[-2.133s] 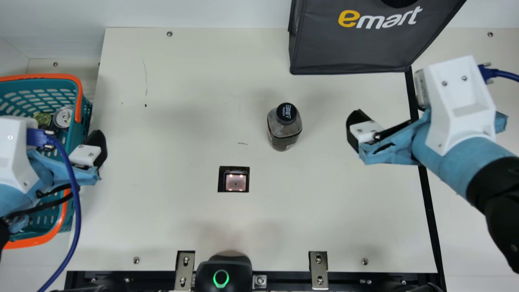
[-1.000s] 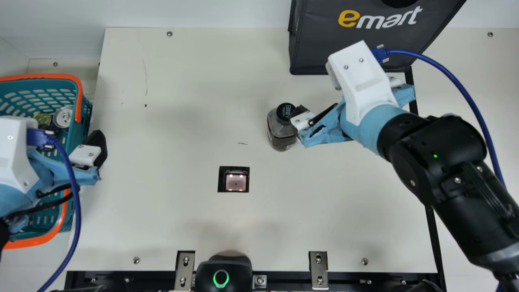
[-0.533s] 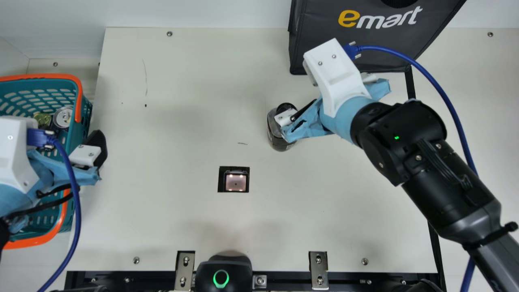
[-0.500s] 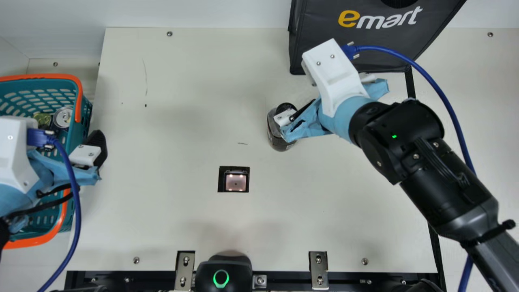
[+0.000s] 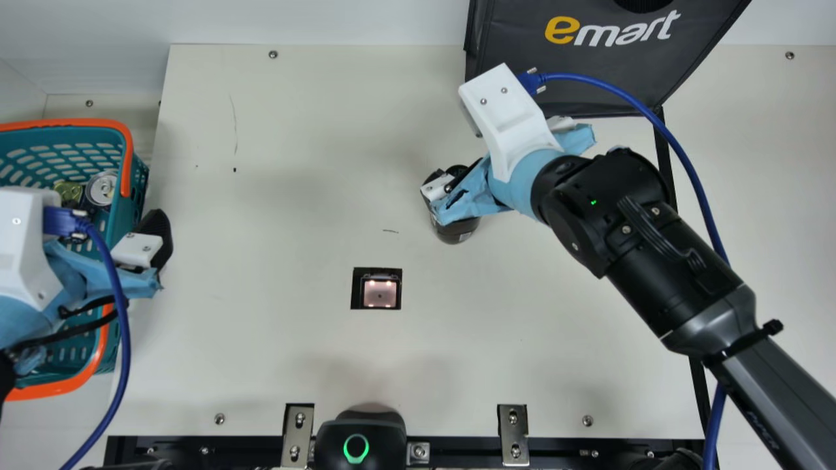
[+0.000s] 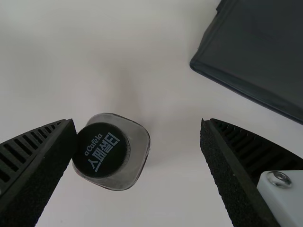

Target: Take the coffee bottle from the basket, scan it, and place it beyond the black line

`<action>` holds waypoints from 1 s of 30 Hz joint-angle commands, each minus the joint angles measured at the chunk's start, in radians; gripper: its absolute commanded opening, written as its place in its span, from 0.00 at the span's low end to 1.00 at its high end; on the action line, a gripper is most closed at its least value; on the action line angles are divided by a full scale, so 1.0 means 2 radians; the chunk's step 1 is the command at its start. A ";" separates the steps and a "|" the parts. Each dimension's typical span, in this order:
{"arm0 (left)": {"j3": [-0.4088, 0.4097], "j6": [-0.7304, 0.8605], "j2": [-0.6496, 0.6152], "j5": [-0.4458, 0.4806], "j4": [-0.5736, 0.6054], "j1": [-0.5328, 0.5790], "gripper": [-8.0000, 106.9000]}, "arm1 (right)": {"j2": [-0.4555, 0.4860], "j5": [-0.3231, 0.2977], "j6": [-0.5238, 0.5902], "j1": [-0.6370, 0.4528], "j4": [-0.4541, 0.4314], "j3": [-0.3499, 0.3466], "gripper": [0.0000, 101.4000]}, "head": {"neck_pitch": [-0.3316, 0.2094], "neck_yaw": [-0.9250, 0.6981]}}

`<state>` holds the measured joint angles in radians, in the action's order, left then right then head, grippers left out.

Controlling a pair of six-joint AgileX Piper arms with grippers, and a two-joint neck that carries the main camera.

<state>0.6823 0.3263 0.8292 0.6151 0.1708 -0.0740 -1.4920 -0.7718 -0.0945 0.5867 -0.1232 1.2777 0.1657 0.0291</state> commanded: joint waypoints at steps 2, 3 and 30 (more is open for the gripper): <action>0.000 0.000 0.000 0.000 0.000 0.000 0.85 | -0.005 -0.006 0.000 0.002 0.000 0.001 0.90 | -0.014 -0.001; 0.000 0.000 0.000 0.000 0.000 0.000 0.85 | -0.007 -0.005 0.000 0.003 0.000 0.001 0.90 | -0.014 -0.001; 0.000 0.000 0.000 0.000 0.000 0.000 0.85 | 0.006 -0.030 0.013 -0.005 -0.002 0.041 0.90 | -0.014 -0.001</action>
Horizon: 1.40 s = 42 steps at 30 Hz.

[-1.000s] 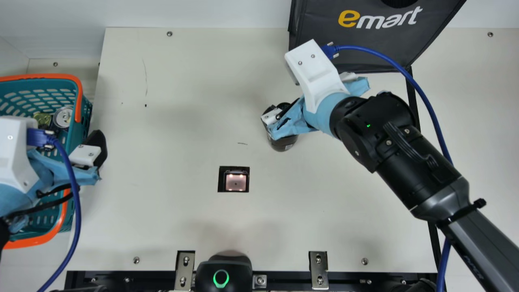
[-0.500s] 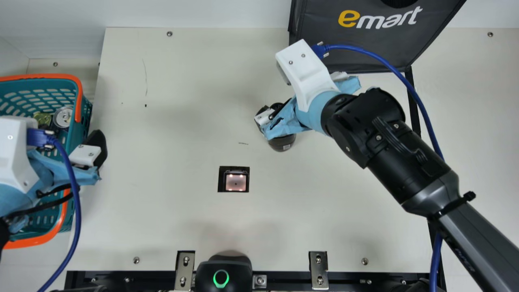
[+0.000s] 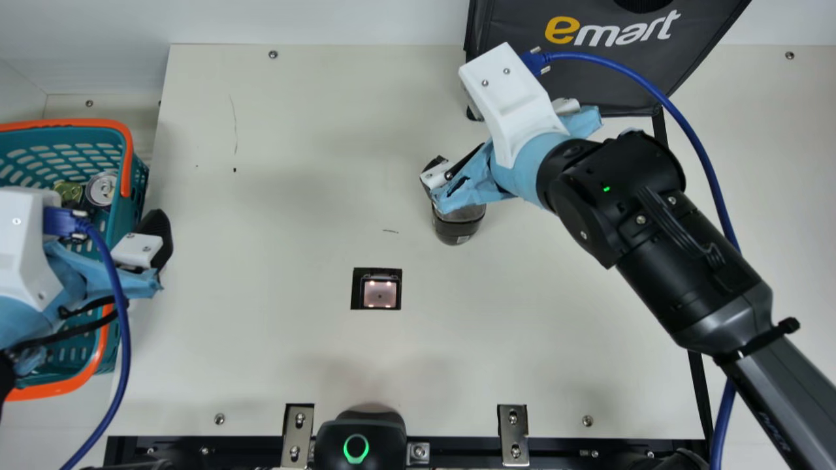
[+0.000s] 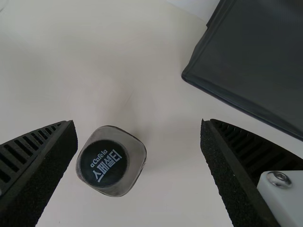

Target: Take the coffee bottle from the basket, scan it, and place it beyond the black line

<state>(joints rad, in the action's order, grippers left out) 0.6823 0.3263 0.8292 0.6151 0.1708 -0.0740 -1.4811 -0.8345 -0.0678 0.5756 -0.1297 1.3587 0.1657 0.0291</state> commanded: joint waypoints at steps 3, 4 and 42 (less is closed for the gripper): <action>0.000 0.000 0.000 0.000 0.000 0.000 0.85 | 0.002 0.002 -0.001 0.002 0.002 0.002 0.90 | -0.014 -0.001; 0.000 0.000 0.000 0.000 0.000 0.000 0.85 | 0.002 0.002 -0.001 0.003 0.003 0.002 0.90 | -0.014 -0.001; 0.000 0.000 0.000 0.000 0.000 0.000 0.85 | 0.000 0.041 -0.046 0.030 0.007 -0.055 0.90 | -0.014 -0.001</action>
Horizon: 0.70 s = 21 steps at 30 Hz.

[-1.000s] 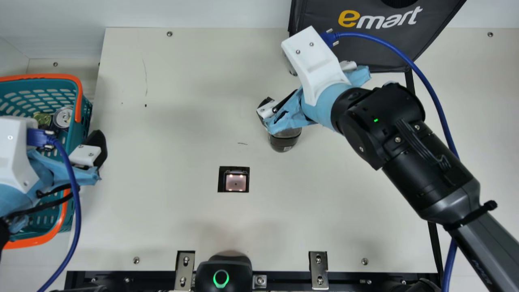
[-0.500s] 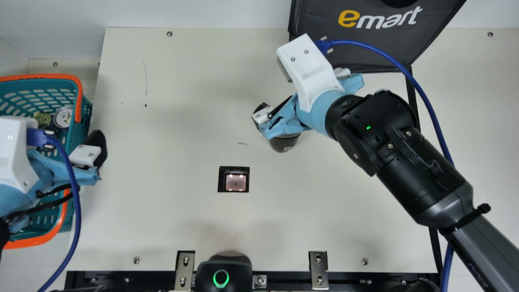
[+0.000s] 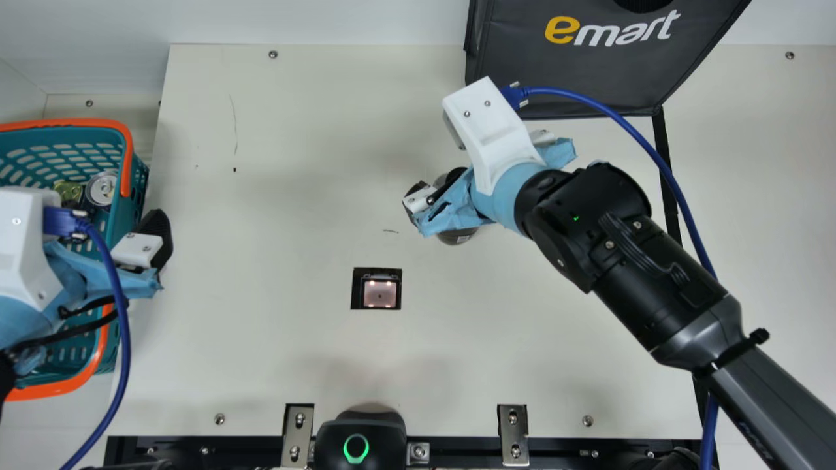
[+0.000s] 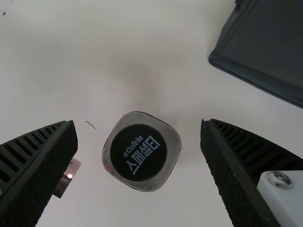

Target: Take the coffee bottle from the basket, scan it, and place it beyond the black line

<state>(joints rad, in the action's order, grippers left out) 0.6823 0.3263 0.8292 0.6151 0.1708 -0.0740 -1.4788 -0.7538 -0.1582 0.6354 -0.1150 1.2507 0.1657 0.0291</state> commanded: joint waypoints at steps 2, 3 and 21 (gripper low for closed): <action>0.000 0.000 0.000 0.000 0.000 0.000 0.85 | -0.003 0.003 -0.003 0.001 0.000 -0.004 0.90 | -0.014 -0.001; 0.000 0.000 0.000 0.000 0.000 0.000 0.85 | -0.004 0.004 -0.005 0.002 0.000 -0.005 0.90 | -0.014 -0.001; 0.000 0.000 0.000 0.000 0.000 0.000 0.85 | -0.015 0.009 -0.020 0.002 -0.010 -0.022 0.83 | -0.014 -0.001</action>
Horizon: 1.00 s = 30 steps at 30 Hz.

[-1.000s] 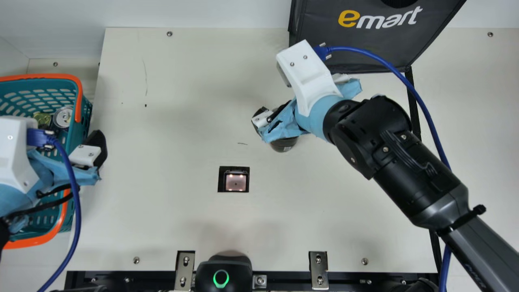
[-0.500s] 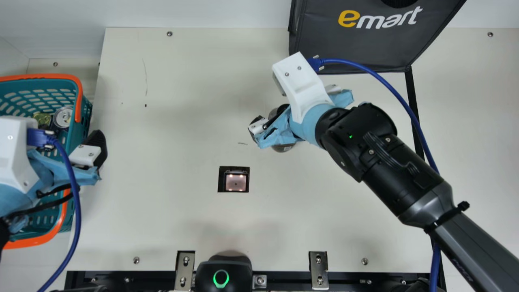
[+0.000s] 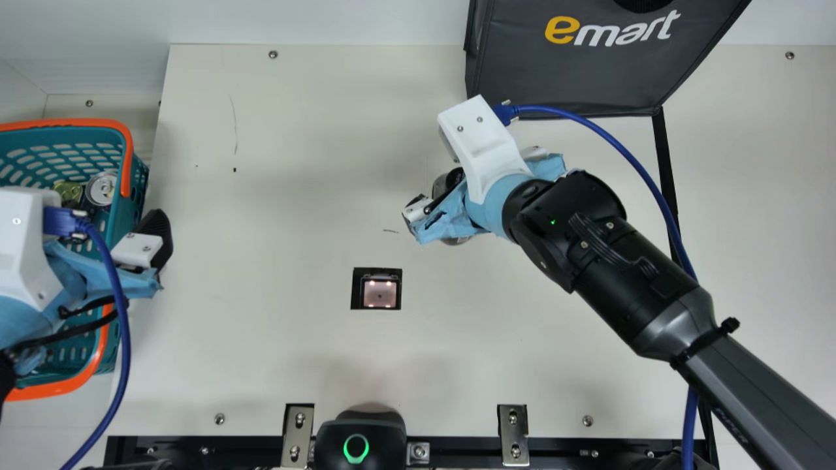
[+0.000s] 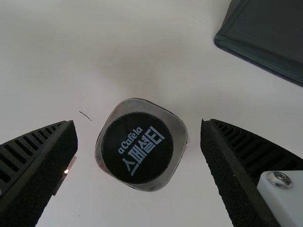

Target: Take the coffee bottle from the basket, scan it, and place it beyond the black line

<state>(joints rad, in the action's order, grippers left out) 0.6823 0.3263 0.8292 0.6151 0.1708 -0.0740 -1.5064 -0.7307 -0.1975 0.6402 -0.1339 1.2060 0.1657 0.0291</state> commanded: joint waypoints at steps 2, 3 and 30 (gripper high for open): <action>0.000 0.000 0.000 0.000 0.000 0.000 0.85 | -0.001 -0.004 0.000 -0.001 -0.001 0.000 0.70 | -0.014 -0.001; 0.000 0.000 0.000 0.000 0.000 0.000 0.85 | 0.000 -0.005 0.000 -0.001 -0.002 0.001 0.63 | -0.014 -0.001; 0.000 0.000 0.000 0.000 0.000 0.000 0.85 | 0.015 -0.024 0.004 -0.001 -0.003 0.010 0.00 | -0.014 0.034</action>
<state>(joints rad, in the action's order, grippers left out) 0.6823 0.3263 0.8292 0.6151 0.1708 -0.0740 -1.4767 -0.7798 -0.1898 0.6377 -0.1381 1.2255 0.1657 0.0430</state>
